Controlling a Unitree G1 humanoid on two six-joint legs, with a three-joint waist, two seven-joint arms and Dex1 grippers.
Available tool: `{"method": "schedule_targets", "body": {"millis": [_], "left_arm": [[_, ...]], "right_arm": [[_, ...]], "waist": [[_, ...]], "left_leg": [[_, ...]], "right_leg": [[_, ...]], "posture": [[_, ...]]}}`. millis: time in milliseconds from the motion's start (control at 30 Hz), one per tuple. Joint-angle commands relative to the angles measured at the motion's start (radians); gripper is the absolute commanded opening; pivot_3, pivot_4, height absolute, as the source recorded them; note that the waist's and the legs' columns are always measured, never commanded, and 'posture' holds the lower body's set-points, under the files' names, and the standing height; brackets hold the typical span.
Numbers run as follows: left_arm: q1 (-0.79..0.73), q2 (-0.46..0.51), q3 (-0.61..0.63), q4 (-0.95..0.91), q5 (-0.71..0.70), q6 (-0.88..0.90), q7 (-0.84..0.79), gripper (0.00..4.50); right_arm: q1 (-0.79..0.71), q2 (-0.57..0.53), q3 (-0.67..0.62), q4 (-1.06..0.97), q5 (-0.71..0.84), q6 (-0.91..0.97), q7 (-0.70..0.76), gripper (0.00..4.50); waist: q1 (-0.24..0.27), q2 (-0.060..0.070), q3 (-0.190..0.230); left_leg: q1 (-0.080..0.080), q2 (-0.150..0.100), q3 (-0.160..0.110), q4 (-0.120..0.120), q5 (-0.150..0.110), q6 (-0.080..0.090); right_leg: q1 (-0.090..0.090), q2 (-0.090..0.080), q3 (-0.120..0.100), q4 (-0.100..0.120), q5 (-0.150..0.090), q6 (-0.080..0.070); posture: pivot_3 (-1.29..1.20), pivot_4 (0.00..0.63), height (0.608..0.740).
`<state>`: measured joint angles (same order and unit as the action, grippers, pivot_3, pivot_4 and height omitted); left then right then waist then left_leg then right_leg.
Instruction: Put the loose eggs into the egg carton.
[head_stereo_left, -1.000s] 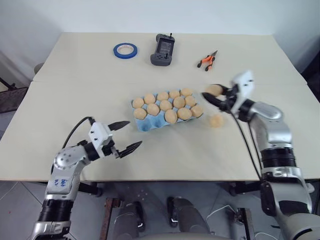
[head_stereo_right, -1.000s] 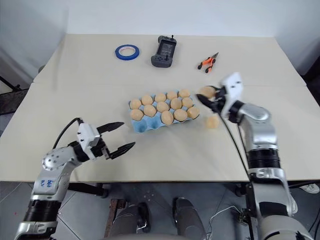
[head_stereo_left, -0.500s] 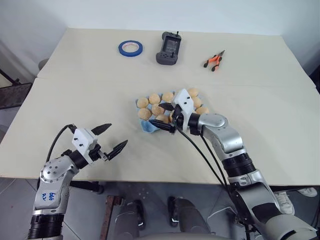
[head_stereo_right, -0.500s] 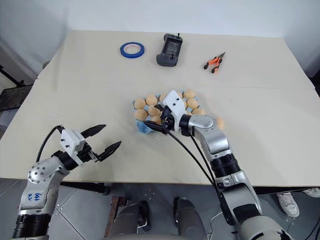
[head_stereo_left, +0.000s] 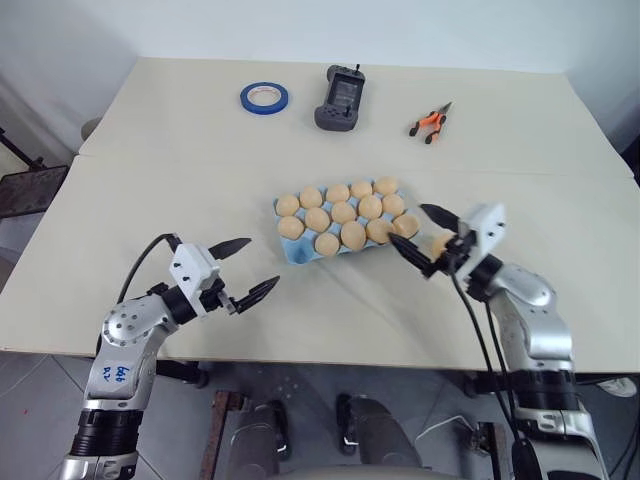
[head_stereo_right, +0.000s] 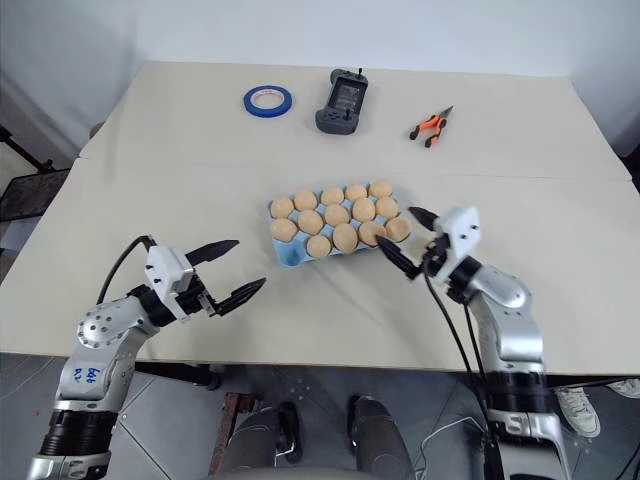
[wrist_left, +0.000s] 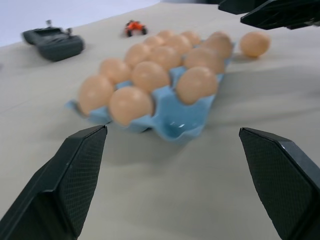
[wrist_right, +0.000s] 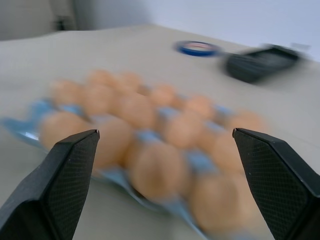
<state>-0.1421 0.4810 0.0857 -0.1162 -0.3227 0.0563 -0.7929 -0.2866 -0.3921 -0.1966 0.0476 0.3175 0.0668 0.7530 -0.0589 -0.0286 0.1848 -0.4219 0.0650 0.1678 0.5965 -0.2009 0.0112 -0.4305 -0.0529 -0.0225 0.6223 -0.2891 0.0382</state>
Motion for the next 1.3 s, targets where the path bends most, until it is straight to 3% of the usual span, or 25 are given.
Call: {"method": "schedule_targets", "body": {"millis": [33,267,567,967,1300], "left_arm": [[-0.054,-0.006,-0.057,-0.004,-0.020,0.021,-0.050,4.50],[-0.172,-0.021,-0.140,0.058,-0.006,0.035,-0.126,4.50],[-0.207,-0.024,-0.141,0.105,0.003,0.001,-0.153,4.50],[-0.173,-0.021,-0.114,0.080,-0.002,-0.006,-0.122,4.50],[-0.118,-0.005,-0.070,0.019,-0.005,0.007,-0.074,4.50]], "right_arm": [[0.126,-0.020,-0.124,-0.041,0.003,-0.139,-0.058,4.47],[0.341,-0.019,-0.247,-0.039,0.036,-0.212,-0.116,4.47],[0.377,-0.056,-0.273,0.048,0.055,-0.267,-0.088,4.47],[0.108,-0.222,-0.083,0.186,0.041,-0.031,0.091,4.47],[-0.186,-0.170,0.059,0.531,-0.046,-0.107,0.180,4.47]], "waist": [[0.003,0.000,0.000],[0.003,0.000,0.000],[-0.001,0.000,0.000],[0.004,0.000,0.000],[0.000,0.000,0.000]], "left_leg": [[0.000,0.000,0.000,0.000,0.000,0.000],[0.002,0.001,-0.002,0.004,0.000,0.001],[0.002,0.001,-0.003,0.009,0.000,0.001],[0.001,0.001,-0.003,0.015,0.000,0.003],[0.001,0.002,-0.002,0.015,0.000,0.003]], "right_leg": [[0.000,0.001,0.000,0.000,0.000,0.000],[0.003,0.003,0.001,0.000,0.000,0.001],[0.004,0.006,0.004,0.000,-0.004,-0.007],[0.005,0.005,0.006,0.002,-0.005,-0.011],[0.003,0.006,0.006,0.005,-0.004,-0.009]], "posture": [[0.00,0.150,0.740],[0.00,0.150,0.740],[0.00,0.150,0.740],[0.00,0.150,0.740],[0.00,0.150,0.740]]}}
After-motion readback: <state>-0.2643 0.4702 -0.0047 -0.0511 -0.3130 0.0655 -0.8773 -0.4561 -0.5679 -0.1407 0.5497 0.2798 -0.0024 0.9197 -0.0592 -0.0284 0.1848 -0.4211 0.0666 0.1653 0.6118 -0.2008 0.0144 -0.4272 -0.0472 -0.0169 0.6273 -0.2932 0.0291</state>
